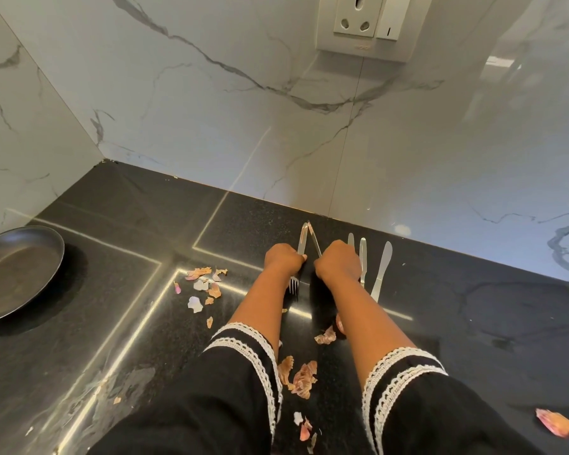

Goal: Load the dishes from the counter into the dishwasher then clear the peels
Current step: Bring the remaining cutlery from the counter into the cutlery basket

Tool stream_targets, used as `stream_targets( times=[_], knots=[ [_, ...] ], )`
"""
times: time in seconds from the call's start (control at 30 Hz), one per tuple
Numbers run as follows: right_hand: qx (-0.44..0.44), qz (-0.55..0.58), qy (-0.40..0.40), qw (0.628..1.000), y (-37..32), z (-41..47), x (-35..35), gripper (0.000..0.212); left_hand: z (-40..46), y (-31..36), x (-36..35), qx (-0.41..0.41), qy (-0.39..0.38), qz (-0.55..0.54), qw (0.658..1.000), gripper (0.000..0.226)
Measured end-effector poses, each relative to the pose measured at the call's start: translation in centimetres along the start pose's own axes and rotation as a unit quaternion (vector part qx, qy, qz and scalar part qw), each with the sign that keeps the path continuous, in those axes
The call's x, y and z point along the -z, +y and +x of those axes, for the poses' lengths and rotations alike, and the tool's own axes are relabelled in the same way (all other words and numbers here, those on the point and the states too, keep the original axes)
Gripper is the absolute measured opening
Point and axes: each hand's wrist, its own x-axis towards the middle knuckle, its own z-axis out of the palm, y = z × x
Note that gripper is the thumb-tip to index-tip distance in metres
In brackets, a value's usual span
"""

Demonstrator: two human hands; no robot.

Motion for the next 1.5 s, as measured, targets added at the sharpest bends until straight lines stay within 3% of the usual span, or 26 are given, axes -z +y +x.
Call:
stream_targets(
  times=[0.13, 0.3, 0.63, 0.73, 0.97, 1.27, 1.5],
  knots=[
    [0.001, 0.051, -0.018, 0.999, 1.0, -1.4, 0.3, 0.019, -1.0, -0.4, 0.1, -0.002, -0.006, -0.07, 0.998, 0.016],
    [0.001, 0.073, -0.008, 0.997, 2.6, -3.7, 1.4, 0.021, -3.5, -1.2, -0.1, -0.004, 0.013, -0.124, 0.992, 0.024],
    [-0.02, 0.104, 0.048, 0.993, 7.7, -9.4, 3.9, 0.019, -9.5, -1.1, -2.2, -0.072, -0.002, -0.109, 0.991, 0.018],
    [-0.046, 0.114, 0.069, 0.99, 10.0, -11.4, 4.9, 0.009, -11.5, -1.0, -4.0, -0.094, -0.032, -0.091, 0.991, 0.018],
    [-0.151, 0.139, 0.143, 0.968, 16.6, -17.6, 7.1, 0.023, -17.2, -0.3, -9.0, -0.168, -0.121, -0.004, 0.978, 0.027],
    [-0.271, 0.149, 0.23, 0.923, 25.2, -28.7, 8.4, 0.015, -27.0, -2.1, -16.4, -0.275, -0.247, 0.065, 0.927, 0.03],
    [-0.36, 0.131, 0.294, 0.875, 34.2, -38.2, 11.0, 0.023, -38.0, -2.8, -24.1, -0.334, -0.363, 0.092, 0.865, 0.028]
  ],
)
